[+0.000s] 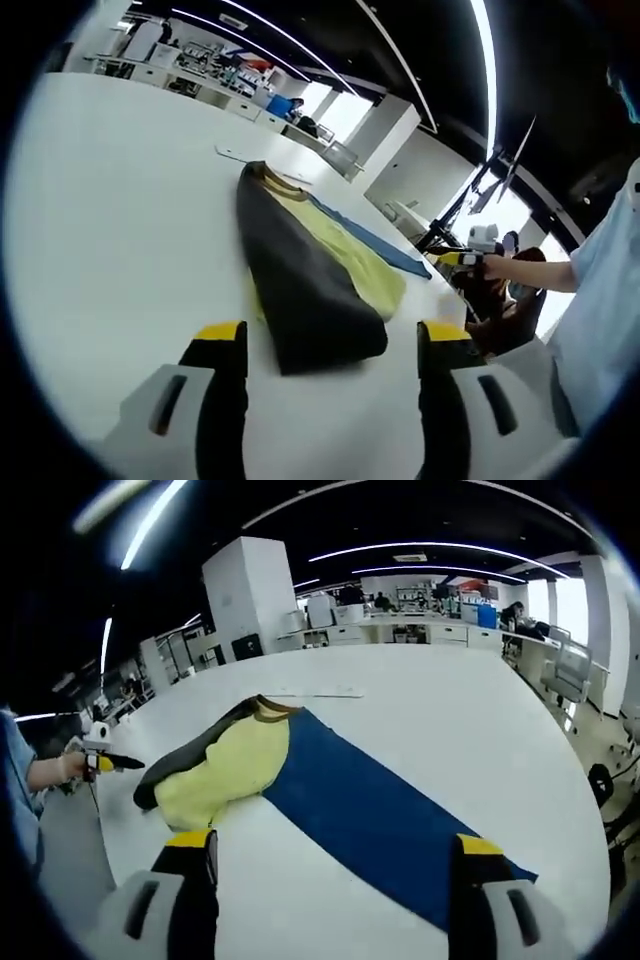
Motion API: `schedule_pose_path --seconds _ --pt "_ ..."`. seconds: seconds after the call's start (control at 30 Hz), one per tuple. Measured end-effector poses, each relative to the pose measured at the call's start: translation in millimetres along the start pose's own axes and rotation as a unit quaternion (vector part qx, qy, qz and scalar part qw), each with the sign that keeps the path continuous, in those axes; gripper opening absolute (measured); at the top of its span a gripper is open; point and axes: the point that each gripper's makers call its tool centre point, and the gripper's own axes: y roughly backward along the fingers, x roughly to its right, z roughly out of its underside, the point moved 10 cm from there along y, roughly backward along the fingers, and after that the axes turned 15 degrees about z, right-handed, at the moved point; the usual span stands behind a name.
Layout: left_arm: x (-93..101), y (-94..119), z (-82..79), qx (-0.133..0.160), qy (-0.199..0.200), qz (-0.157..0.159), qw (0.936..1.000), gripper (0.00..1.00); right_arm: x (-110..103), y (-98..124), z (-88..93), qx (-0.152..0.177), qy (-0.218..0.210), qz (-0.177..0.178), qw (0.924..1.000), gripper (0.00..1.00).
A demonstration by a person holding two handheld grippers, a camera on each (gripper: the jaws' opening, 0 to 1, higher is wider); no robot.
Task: Fold the garment on the visible template until the final outline fits inside the template.
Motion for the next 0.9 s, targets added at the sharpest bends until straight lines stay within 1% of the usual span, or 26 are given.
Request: schedule_pose_path --seconds 0.1,0.2,0.23,0.33,0.4,0.5,0.6,0.7,0.83,0.9 --pt "-2.5 0 1.9 -0.008 0.001 -0.001 1.0 0.65 -10 1 -4.8 0.008 0.016 -0.017 0.9997 0.97" --pt "-3.9 0 2.9 -0.018 0.002 -0.002 0.9998 0.64 -18 2 -7.2 0.008 0.022 -0.033 0.9992 0.97" --pt "-4.5 0 4.1 -0.024 0.008 -0.005 0.9997 0.63 -21 2 -8.1 0.011 0.029 -0.036 0.9989 0.97" --pt "-5.6 -1 6.3 -0.021 0.023 -0.003 0.9995 0.61 -25 2 -9.0 0.017 0.024 -0.043 0.9986 0.96" --pt "-4.9 -2 8.1 -0.026 0.02 -0.007 0.9994 0.58 -28 2 -8.9 0.018 0.023 -0.047 0.9985 0.96" --pt "-3.8 -4 10.9 -0.032 0.02 -0.008 0.9993 0.57 -31 2 -8.3 0.018 0.023 -0.051 0.9983 0.96" --pt "-8.2 -4 15.7 -0.04 0.021 -0.013 0.9989 0.52 -33 2 -6.7 0.017 0.02 -0.055 0.9982 0.95" --pt "-14.5 -4 19.7 -0.041 0.03 -0.017 0.9986 0.48 -34 2 -5.3 0.016 0.017 -0.056 0.9982 0.95" --pt "-17.0 -4 18.7 -0.04 0.03 -0.018 0.9986 0.4 -36 3 -4.0 0.014 0.015 -0.057 0.9981 0.94" --pt "-16.5 -5 17.9 -0.038 0.028 -0.014 0.9988 0.36 -36 4 -3.5 0.014 0.011 -0.057 0.9982 0.94"
